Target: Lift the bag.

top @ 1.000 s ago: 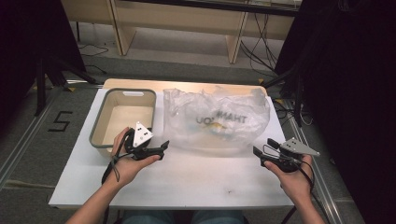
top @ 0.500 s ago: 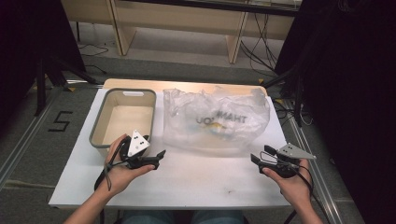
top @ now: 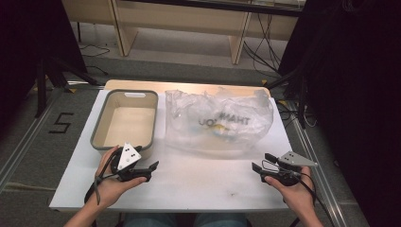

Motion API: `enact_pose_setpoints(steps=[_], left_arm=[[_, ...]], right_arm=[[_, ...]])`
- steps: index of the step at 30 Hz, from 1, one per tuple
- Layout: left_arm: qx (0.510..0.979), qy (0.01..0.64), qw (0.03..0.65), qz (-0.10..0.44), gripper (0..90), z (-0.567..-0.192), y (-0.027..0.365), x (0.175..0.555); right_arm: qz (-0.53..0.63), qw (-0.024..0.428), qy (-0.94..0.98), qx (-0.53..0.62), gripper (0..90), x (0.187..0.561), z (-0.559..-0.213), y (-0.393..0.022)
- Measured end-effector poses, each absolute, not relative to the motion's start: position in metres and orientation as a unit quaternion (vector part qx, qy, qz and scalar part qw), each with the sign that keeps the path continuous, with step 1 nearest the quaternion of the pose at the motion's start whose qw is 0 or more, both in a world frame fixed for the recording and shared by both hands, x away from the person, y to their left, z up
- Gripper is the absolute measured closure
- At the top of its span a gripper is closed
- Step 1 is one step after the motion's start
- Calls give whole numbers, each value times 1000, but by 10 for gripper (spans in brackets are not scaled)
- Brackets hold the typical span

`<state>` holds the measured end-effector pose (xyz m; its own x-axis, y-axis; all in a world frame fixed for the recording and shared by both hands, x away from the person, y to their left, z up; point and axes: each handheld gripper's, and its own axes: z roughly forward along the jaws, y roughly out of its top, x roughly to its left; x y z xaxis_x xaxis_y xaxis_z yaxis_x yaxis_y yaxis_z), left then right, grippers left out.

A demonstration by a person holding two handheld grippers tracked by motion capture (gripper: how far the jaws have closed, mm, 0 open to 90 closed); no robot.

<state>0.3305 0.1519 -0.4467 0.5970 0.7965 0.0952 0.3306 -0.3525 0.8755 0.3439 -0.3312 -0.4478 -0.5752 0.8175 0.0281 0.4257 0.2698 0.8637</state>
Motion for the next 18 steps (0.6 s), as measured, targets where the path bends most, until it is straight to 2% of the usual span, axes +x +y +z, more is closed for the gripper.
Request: enact_pose_setpoints(steps=[18], left_arm=[[775,367,438,271,217,-452,159,328]], right_arm=[[449,213,770,400,311,342,-454,-328]])
